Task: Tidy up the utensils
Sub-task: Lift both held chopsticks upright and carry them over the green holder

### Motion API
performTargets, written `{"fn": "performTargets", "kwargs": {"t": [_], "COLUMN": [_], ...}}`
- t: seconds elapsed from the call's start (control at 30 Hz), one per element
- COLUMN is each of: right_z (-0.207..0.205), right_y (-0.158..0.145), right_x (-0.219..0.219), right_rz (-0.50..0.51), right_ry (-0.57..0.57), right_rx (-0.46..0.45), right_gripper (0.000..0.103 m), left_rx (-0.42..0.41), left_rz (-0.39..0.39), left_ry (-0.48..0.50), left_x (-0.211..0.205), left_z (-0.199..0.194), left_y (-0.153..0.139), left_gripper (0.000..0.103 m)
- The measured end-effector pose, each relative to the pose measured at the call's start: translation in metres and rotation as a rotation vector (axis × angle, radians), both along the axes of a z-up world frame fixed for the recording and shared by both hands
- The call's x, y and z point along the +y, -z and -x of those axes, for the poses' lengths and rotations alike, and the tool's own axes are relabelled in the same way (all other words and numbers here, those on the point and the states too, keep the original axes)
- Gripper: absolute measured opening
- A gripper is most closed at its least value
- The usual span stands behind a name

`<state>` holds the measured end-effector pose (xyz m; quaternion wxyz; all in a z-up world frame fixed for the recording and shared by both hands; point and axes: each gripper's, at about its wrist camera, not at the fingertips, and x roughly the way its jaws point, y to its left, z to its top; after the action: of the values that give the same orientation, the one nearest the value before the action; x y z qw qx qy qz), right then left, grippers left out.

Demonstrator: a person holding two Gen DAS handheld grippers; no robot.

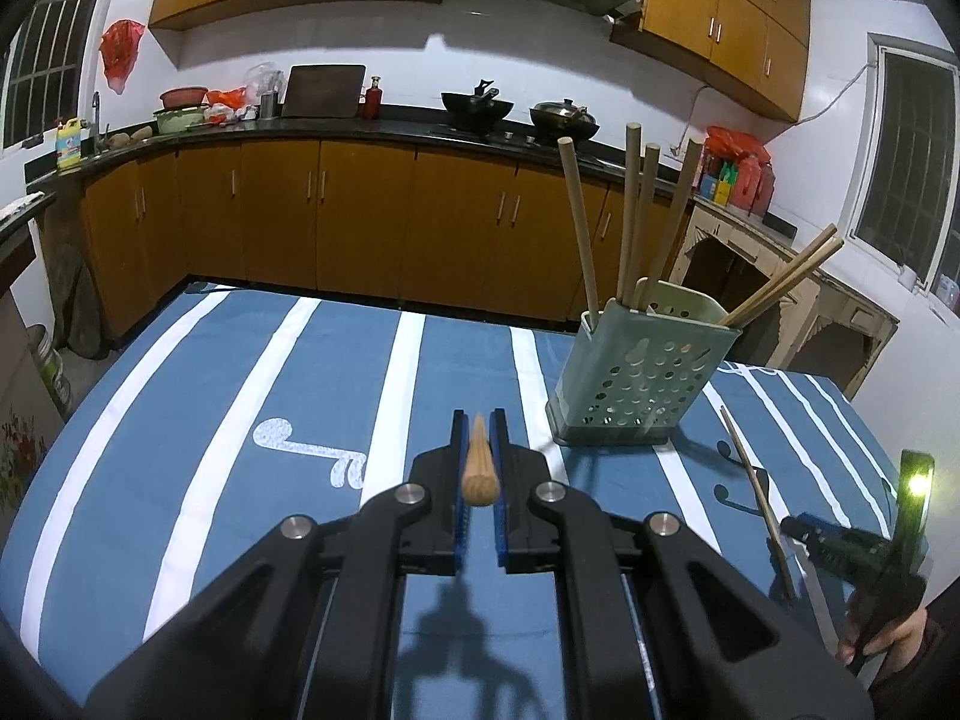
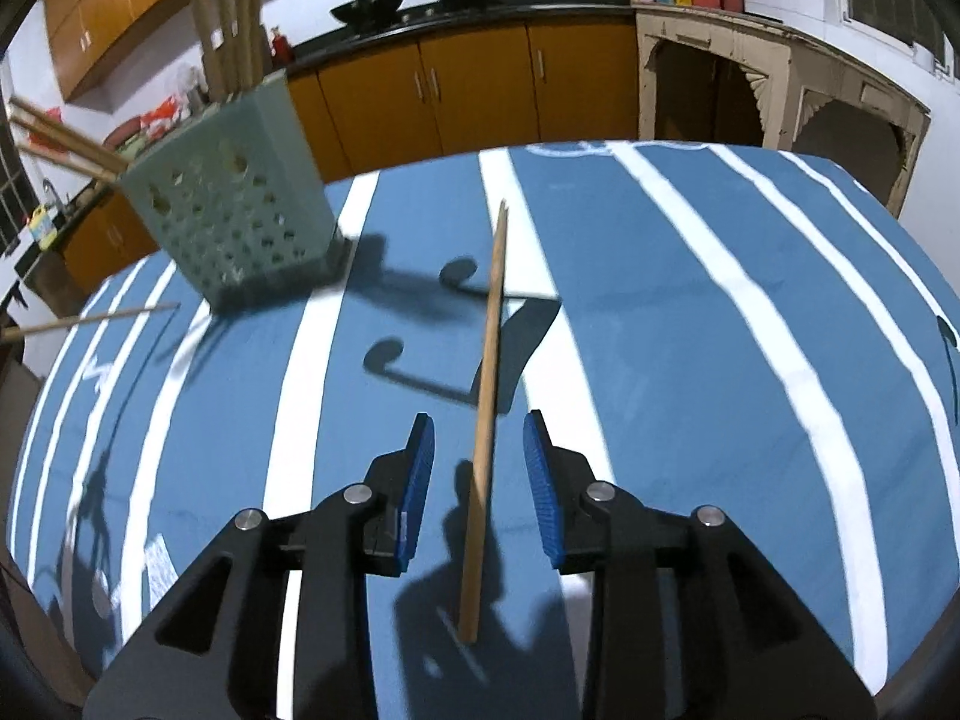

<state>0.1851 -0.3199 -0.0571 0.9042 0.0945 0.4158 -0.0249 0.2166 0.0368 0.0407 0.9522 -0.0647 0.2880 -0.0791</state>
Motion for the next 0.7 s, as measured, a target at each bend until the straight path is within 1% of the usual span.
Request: {"fn": "performTargets", "kwargs": {"t": [0.07, 0.1, 0.17, 0.2, 0.3, 0.37, 0.47, 0.7], "right_z": [0.002, 0.003, 0.010, 0.011, 0.012, 0.012, 0.016, 0.019], "right_y": [0.009, 0.013, 0.014, 0.014, 0.012, 0.008, -0.012, -0.048], "right_x": [0.004, 0.006, 0.010, 0.011, 0.008, 0.004, 0.001, -0.001], "right_rz": [0.023, 0.033, 0.087, 0.086, 0.071, 0.056, 0.039, 0.021], "right_ry": [-0.005, -0.003, -0.004, -0.010, -0.003, 0.005, 0.007, 0.016], "right_rx": [0.030, 0.043, 0.020, 0.020, 0.025, 0.011, -0.060, -0.188], "right_gripper": [0.032, 0.024, 0.014, 0.008, 0.008, 0.008, 0.008, 0.008], "left_rx": [0.001, 0.001, 0.002, 0.003, 0.003, -0.001, -0.010, -0.026], "left_rz": [0.001, 0.001, 0.001, 0.003, 0.006, 0.008, 0.009, 0.015], "left_ry": [0.000, -0.002, -0.006, -0.007, -0.011, -0.013, -0.018, -0.028], "left_x": [0.000, 0.000, 0.001, 0.001, 0.001, 0.003, 0.006, 0.010], "left_z": [0.000, 0.000, -0.001, -0.001, -0.001, 0.000, 0.001, 0.003], "left_y": [0.000, 0.000, 0.001, 0.001, 0.001, 0.000, -0.002, -0.007], "left_gripper": [0.008, 0.008, 0.008, 0.008, 0.008, 0.008, 0.008, 0.008]}}
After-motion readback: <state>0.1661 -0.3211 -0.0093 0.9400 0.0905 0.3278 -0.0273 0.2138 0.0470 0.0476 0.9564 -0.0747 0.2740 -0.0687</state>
